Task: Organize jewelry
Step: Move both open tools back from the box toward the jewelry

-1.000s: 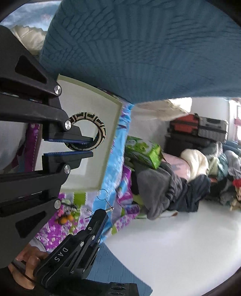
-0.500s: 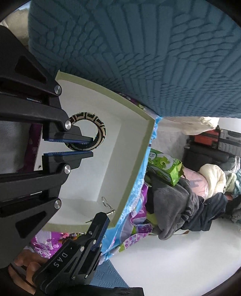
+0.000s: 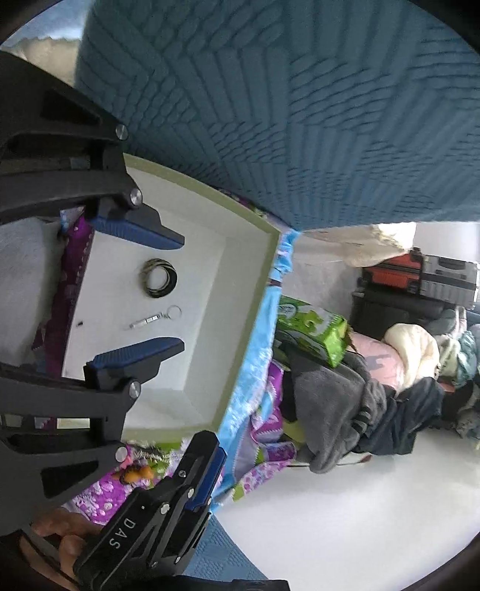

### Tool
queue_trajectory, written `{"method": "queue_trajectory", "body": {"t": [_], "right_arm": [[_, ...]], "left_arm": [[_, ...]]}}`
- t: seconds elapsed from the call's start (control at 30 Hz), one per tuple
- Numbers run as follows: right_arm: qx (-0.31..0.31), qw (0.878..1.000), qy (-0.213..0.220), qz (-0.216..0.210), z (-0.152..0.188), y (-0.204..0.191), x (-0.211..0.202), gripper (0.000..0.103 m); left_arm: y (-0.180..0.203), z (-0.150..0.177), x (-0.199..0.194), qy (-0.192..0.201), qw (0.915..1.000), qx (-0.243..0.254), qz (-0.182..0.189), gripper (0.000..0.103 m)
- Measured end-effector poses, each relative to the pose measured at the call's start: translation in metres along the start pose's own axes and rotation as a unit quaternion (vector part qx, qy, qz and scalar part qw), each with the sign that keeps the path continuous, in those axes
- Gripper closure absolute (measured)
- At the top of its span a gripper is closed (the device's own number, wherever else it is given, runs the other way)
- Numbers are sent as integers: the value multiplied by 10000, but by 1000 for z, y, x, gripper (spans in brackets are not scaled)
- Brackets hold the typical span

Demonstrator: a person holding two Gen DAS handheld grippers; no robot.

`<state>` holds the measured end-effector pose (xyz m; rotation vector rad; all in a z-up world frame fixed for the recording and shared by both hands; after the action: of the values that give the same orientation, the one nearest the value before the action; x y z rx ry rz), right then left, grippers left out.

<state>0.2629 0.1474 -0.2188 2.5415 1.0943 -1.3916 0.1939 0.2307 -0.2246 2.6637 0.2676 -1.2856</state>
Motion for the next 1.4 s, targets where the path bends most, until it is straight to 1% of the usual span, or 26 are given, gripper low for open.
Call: {"method": "queue_trajectory", "body": {"t": [0.17, 0.3, 0.43, 0.6, 0.73, 0.9, 1.0, 1.07, 1.2, 1.4], "right_arm": [[67, 9991, 423, 34, -18, 8, -46, 78], [158, 9967, 797, 92, -27, 19, -89, 78], [273, 9940, 1036, 221, -29, 35, -123, 78], [441, 9896, 1310, 395, -25, 62, -164, 77], [628, 9855, 1477, 554, -18, 86, -191, 77], [838, 9814, 1587, 688, -2, 111, -217, 78], [944, 9793, 1632, 736, 9, 123, -231, 77], [980, 9783, 1653, 774, 17, 130, -237, 77], [1059, 9761, 1702, 834, 33, 142, -248, 77], [1210, 9750, 1658, 848, 60, 157, -248, 77]], "left_arm": [[20, -17, -30, 218, 9996, 164, -26, 52], [44, -30, -57, 420, 9985, 340, -21, 52], [69, -38, -77, 591, 9969, 511, 12, 52], [103, -39, -89, 661, 9951, 721, 129, 52], [127, -38, -97, 720, 9937, 823, 242, 52], [159, -33, -102, 786, 9916, 944, 402, 52], [174, -28, -105, 872, 9906, 930, 500, 52], [184, -24, -106, 890, 9898, 942, 589, 52], [198, -16, -104, 894, 9891, 974, 654, 52], [215, 3, -98, 898, 9873, 1032, 812, 52]]}}
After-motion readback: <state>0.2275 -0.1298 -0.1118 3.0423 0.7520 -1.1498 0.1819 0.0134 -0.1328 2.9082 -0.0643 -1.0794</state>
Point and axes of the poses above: each gripper's, at about its wrist camera, not at the fingertips, and x roughly the way its jaws point, y to its right, z to its underside, the point moved 10 cm from there along x, roughly the way its jaws point, and after that the axes turned 13 degrees about x, right-handed, at the moved point
